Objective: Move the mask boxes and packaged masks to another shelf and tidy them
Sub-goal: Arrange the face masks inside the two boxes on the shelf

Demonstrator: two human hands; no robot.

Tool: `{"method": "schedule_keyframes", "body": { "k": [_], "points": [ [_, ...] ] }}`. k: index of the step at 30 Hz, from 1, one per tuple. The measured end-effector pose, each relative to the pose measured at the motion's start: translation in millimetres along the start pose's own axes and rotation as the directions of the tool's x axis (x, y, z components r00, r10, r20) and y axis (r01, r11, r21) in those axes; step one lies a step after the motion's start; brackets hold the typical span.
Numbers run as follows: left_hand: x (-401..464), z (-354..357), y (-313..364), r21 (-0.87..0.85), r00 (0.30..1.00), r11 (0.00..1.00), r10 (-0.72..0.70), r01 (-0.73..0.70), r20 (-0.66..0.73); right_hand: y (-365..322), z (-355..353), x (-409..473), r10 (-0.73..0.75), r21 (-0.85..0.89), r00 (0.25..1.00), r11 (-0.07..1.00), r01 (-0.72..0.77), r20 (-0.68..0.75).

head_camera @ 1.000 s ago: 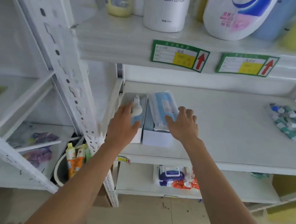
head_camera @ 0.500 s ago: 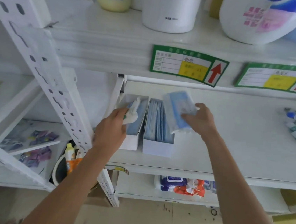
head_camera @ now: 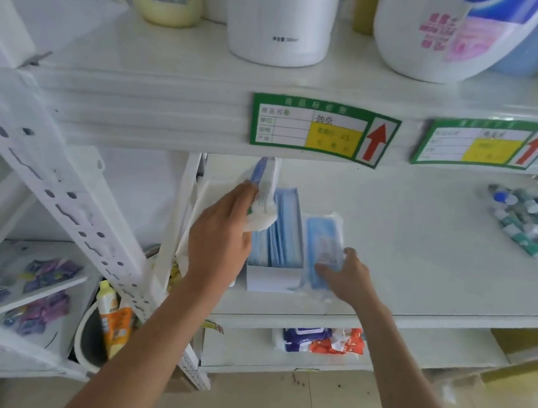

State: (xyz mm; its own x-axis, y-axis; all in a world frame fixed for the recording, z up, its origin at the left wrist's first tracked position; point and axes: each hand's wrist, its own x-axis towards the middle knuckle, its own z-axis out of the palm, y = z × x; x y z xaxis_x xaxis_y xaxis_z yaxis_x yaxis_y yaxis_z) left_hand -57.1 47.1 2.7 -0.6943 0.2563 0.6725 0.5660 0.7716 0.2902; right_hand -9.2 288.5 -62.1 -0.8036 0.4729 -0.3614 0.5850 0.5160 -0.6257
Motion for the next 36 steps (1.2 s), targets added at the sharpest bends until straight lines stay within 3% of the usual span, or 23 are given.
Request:
{"method": "schedule_keyframes", "body": {
  "k": [4,5,6,7,9,10,12,16,17,20,24,28,31,36],
  "points": [
    [-0.3,13.0,18.0,-0.013,0.996,0.997,0.076,-0.075,0.054,-2.0,-19.2,4.6,-0.051,-0.228,0.990,0.973,0.020,-0.129],
    [0.5,16.9,23.6,-0.017,0.993,0.995,0.100,-0.099,0.069,-10.7,-28.7,1.4,-0.092,-0.158,0.980,0.985,0.063,-0.179],
    [1.0,21.6,30.2,-0.024,0.988,0.992,0.127,-0.126,0.086,-22.4,-39.4,-4.0,-0.111,0.033,0.976,0.992,0.120,-0.188],
    [1.4,25.8,38.2,-0.034,0.982,0.988,0.155,-0.153,0.107,-35.3,-48.9,-8.2,-0.115,0.286,0.985,0.947,0.148,-0.129],
    [2.7,33.5,56.6,-0.050,0.965,0.977,0.211,-0.206,0.158,-55.9,-63.6,-15.9,-0.210,0.658,0.966,0.751,0.060,0.151],
    [3.5,36.6,65.4,-0.052,0.954,0.970,0.241,-0.236,0.176,-61.9,-67.4,-17.4,-0.275,0.732,0.932,0.681,0.017,0.235],
    [5.0,39.3,77.9,-0.047,0.929,0.952,0.305,-0.302,0.209,-63.6,-69.6,-16.0,-0.318,0.798,0.911,0.602,-0.021,0.264],
    [5.6,30.8,61.6,-0.064,0.889,0.945,0.325,-0.322,0.323,-35.7,-74.2,3.9,-0.184,0.837,0.954,0.537,-0.104,0.237],
    [3.5,27.2,51.0,-0.054,0.895,0.954,0.296,-0.296,0.333,-26.1,-76.6,10.3,-0.122,0.825,0.971,0.555,-0.107,0.207],
    [-10.7,17.8,17.2,-0.015,0.910,0.976,0.208,-0.218,0.360,1.8,-78.8,23.8,0.080,0.658,0.992,0.743,-0.123,0.096],
    [-32.1,9.1,-11.7,-0.012,0.902,0.983,0.172,-0.182,0.396,17.3,-54.3,23.5,0.062,0.417,0.987,0.901,-0.118,0.145],
    [-36.8,2.1,-16.6,-0.061,0.902,0.993,0.119,-0.103,0.414,11.1,-22.8,22.7,0.008,0.257,0.999,0.966,-0.020,0.050],
    [-34.0,-4.4,-21.4,-0.064,0.923,0.998,0.003,0.024,0.385,9.3,-10.2,33.6,-0.050,0.017,0.996,0.999,0.052,-0.076],
    [-30.2,-4.7,-40.0,0.070,0.846,0.968,-0.244,0.240,0.474,-2.8,-2.5,19.6,0.016,-0.020,0.994,1.000,-0.019,-0.107]
  ]
}}
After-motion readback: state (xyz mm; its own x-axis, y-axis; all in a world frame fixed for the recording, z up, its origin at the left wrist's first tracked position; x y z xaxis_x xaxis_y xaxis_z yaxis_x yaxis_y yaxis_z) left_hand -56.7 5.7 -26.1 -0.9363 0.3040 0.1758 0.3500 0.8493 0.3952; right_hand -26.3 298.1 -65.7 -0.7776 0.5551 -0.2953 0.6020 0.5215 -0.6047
